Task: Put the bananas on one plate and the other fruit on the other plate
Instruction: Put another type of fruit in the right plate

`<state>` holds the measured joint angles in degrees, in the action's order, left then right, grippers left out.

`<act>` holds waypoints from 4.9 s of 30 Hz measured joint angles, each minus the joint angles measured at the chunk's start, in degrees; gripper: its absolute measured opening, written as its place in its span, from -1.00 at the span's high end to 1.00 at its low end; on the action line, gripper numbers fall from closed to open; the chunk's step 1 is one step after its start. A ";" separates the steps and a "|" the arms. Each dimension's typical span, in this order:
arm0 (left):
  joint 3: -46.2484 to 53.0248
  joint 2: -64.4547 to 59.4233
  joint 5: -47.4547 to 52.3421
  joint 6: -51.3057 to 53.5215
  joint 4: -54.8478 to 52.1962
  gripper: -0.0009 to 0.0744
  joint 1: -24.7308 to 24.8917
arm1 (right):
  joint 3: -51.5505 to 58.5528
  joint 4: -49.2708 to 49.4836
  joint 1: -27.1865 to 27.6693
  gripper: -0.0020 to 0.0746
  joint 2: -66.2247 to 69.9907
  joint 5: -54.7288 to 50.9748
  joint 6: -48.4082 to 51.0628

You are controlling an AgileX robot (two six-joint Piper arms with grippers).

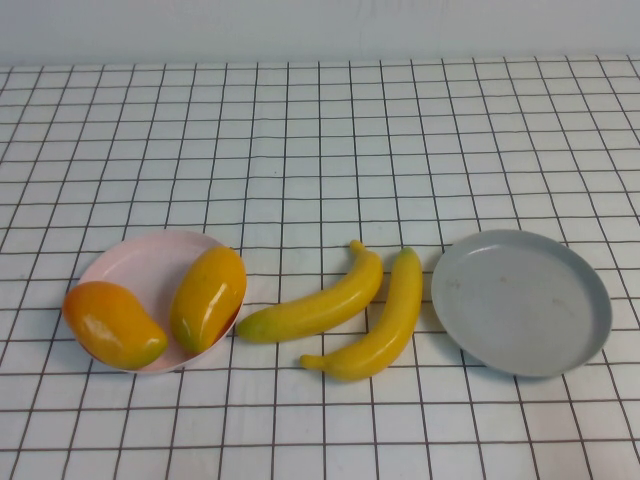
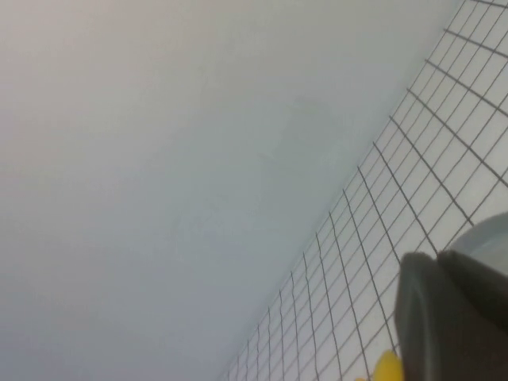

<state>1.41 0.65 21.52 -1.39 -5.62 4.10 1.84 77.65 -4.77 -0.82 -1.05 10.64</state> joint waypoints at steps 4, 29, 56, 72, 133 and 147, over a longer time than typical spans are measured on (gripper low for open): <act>0.00 0.00 0.00 0.00 0.00 0.99 0.00 | 0.00 0.00 0.00 0.99 0.00 -3.48 1.77; 0.00 0.00 0.00 0.00 0.00 0.99 0.00 | -48.85 -58.79 0.00 0.99 53.88 -45.77 13.44; 0.00 0.00 0.00 0.00 0.00 0.99 0.00 | -92.29 -76.62 -32.01 -0.22 105.68 -66.94 13.43; 0.00 0.00 0.00 0.00 0.00 0.99 0.00 | -100.07 -63.83 -33.30 -0.40 118.31 -52.07 45.11; 0.00 0.00 0.12 0.00 0.00 0.99 0.00 | -91.95 -68.51 -7.29 0.14 112.81 -58.56 0.38; 0.00 0.00 0.12 0.00 0.00 0.99 0.00 | -91.90 -64.24 -7.34 -0.12 115.40 -58.79 3.40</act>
<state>1.41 0.65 21.64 -1.39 -5.62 4.10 -90.06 13.41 -12.10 114.58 -59.84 14.04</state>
